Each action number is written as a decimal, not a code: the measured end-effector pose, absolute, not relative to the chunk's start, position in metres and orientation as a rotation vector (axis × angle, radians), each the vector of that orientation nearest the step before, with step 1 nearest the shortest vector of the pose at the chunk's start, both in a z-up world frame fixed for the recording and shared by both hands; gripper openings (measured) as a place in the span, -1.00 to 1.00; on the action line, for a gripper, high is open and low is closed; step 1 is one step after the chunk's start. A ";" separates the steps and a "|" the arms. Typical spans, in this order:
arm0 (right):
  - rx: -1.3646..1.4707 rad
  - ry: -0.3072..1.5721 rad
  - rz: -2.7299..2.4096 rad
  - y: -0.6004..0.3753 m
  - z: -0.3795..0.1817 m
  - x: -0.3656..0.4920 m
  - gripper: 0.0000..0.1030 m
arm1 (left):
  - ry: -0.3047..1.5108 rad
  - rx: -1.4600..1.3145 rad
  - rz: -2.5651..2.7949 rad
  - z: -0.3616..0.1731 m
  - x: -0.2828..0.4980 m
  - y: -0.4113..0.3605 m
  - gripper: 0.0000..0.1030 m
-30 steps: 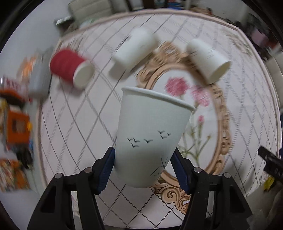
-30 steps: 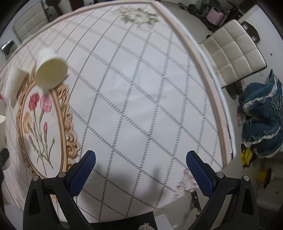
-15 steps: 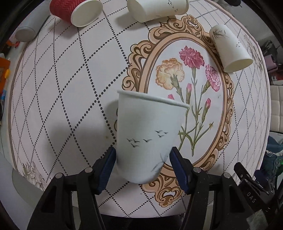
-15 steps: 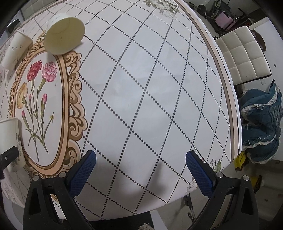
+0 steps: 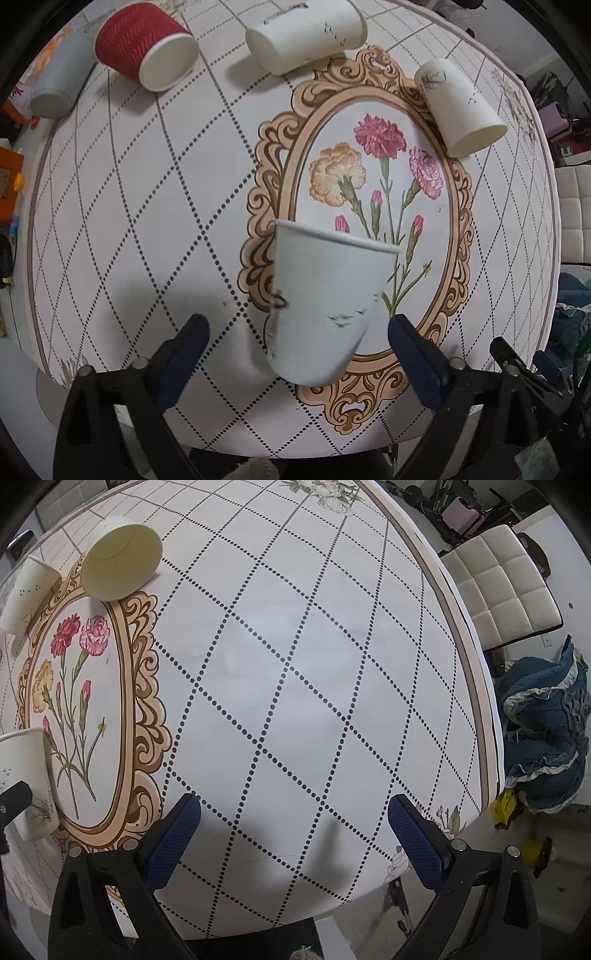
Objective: Flip cup upright
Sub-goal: 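Lift the white cup with the left tool, rotate it rim-up, lower onto table, then open the left tool and withdraw it from the upright cup, then grasp the upright white cup with the right tool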
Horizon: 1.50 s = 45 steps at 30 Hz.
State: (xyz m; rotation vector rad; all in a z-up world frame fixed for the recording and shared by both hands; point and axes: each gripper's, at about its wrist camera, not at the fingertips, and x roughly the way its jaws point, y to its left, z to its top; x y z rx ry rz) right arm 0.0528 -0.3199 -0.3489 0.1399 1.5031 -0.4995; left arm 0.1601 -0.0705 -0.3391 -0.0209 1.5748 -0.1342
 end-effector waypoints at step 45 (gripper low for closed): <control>0.166 1.602 -0.119 -0.123 -0.357 0.152 0.29 | 1.465 0.099 0.190 -0.347 0.138 0.106 0.93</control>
